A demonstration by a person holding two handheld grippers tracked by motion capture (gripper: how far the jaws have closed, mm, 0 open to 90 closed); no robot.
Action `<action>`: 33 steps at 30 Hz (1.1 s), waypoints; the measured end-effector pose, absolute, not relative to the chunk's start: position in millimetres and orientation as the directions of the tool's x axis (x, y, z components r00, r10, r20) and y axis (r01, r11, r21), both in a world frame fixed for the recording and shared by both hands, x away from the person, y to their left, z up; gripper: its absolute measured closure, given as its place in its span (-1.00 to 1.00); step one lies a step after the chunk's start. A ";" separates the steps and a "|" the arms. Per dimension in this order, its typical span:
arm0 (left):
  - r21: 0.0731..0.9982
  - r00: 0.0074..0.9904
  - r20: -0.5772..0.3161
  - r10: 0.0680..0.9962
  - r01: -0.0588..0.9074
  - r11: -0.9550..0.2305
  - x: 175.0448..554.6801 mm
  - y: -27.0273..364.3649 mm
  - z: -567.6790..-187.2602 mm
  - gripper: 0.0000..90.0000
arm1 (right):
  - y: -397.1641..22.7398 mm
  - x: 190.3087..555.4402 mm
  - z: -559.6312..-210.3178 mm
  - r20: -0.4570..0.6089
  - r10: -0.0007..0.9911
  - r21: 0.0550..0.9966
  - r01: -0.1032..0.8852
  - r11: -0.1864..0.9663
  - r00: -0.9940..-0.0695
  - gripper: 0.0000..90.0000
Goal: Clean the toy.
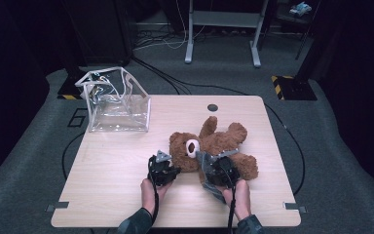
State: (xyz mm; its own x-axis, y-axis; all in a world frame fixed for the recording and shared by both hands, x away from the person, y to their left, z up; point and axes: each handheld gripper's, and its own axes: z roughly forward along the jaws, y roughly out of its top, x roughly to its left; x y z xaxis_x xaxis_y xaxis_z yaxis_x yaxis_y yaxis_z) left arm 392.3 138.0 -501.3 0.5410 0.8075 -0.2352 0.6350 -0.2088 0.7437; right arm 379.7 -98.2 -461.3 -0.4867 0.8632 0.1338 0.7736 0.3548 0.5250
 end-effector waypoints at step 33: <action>0.729 0.539 -0.170 0.825 0.632 -0.263 392.1 148.3 -501.7 -0.16 | -78.3 371.4 -433.0 0.099 0.835 0.661 0.664 0.351 -0.541 0.64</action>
State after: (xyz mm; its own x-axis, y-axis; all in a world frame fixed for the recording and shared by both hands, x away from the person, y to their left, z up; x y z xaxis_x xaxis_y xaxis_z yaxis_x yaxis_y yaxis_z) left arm 392.1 148.3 -501.7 0.5386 0.8252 -0.1699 0.6324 -0.2627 0.7288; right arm 371.4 -78.3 -433.0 -0.5410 0.8352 0.0994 0.6636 0.3512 0.6605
